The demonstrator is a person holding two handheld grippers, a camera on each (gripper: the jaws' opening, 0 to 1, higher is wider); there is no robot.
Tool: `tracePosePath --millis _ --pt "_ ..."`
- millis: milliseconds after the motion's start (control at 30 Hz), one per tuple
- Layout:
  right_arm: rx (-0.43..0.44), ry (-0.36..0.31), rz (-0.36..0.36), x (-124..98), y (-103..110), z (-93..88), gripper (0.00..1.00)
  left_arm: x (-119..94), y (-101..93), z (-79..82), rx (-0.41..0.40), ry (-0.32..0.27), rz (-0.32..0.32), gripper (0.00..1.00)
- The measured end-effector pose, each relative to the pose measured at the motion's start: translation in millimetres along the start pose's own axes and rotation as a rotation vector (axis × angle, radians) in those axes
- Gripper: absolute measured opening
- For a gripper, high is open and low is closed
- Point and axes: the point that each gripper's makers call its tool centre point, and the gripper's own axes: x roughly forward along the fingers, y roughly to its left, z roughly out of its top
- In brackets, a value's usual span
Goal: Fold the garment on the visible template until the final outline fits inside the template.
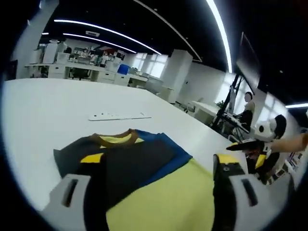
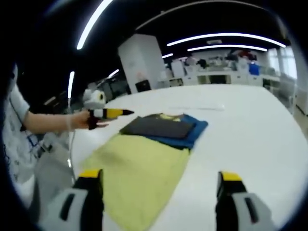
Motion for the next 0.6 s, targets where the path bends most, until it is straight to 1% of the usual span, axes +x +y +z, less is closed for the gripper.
tracePosePath --millis 100,133,233,367,400,467,533,600 --pt "0.005 -0.014 -0.008 1 1 0.3 0.96 -16 8.3 -7.1 -0.026 0.004 0.018 0.86" --pt "0.014 -0.009 -0.005 1 2 -1.0 0.95 -22 8.6 -8.5 -0.027 0.003 0.028 0.86" --pt "0.001 -0.002 -0.006 2 3 -2.5 0.95 -39 10.6 -11.7 -0.029 0.004 0.037 0.83" --pt "0.002 0.004 0.0 2 4 -3.9 0.93 -64 12.7 -21.2 -0.025 0.023 0.057 0.81" --pt "-0.003 0.007 -0.006 2 4 -4.7 0.94 -66 13.0 -22.1 -0.027 0.024 0.06 0.8" --pt "0.001 0.006 -0.004 2 4 -6.0 0.94 -79 13.7 -30.7 -0.057 0.04 0.068 0.78" --pt "0.007 0.015 -0.007 1 4 -10.1 0.93 -91 16.6 -40.8 -0.057 0.053 0.092 0.76" --pt "0.008 0.021 -0.009 0 5 -13.1 0.91 -101 19.7 -48.8 -0.075 0.057 0.107 0.76"
